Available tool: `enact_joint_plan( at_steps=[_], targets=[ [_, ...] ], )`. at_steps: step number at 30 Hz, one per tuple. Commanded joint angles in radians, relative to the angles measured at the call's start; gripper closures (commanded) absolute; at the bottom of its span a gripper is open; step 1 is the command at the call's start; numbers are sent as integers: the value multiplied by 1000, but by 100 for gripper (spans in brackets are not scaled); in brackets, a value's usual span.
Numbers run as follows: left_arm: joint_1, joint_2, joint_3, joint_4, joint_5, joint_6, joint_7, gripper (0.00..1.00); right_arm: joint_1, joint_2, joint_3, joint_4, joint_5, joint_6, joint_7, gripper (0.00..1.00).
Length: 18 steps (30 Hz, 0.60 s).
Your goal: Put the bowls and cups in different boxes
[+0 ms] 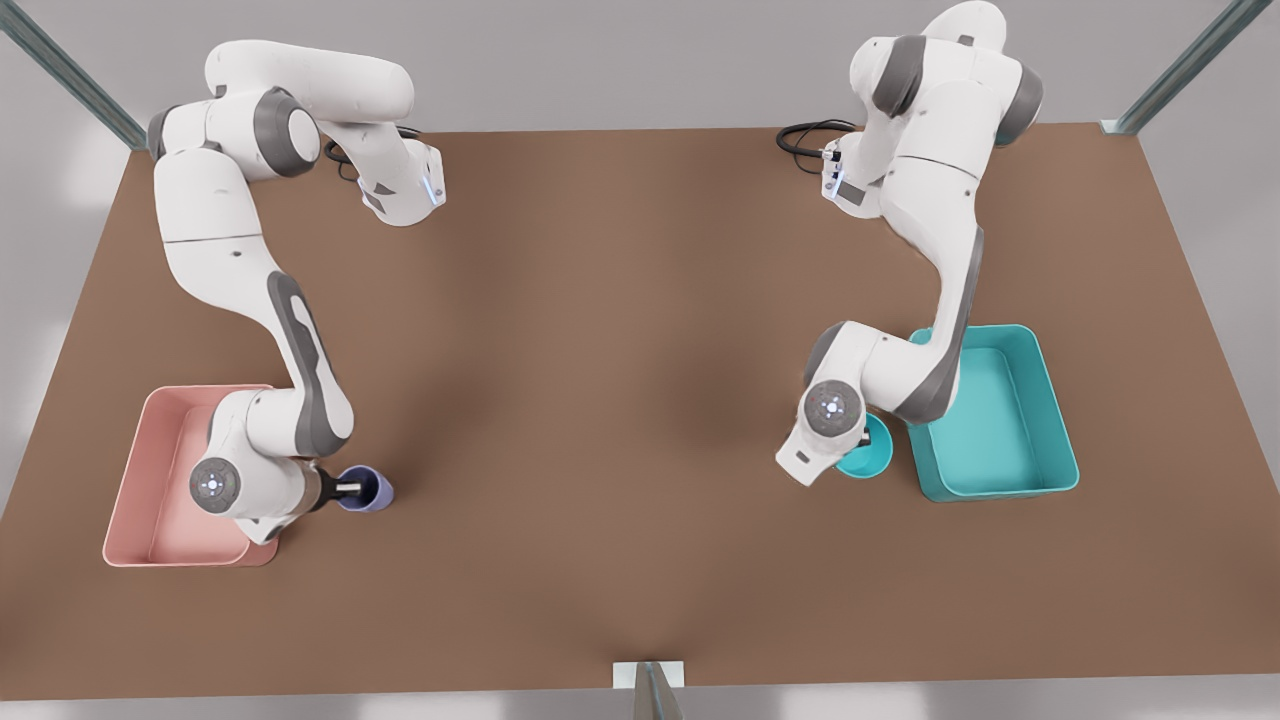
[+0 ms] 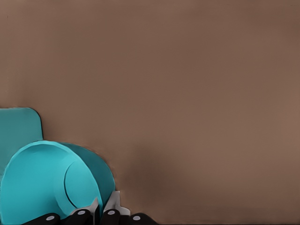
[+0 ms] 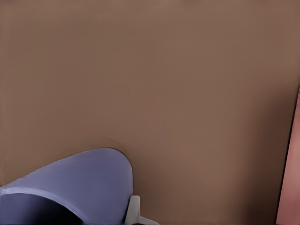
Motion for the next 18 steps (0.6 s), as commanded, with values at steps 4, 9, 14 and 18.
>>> enact_joint_plan(
  at_steps=[4,9,14,18],
  targets=[
    [197,-154,112,-28,-51,-220,-38,79,-126,-154,-2,8,96,-81,-435,79],
    [226,-154,221,-226,-108,88,-33,79,-244,-260,-11,28,113,-140,-790,79],
    [251,-114,235,-443,-151,349,-35,79,-250,-114,-37,80,73,-67,-816,79],
    [272,-71,235,-467,-151,404,-35,79,-250,-62,-68,97,61,-17,-818,79]
  ],
)
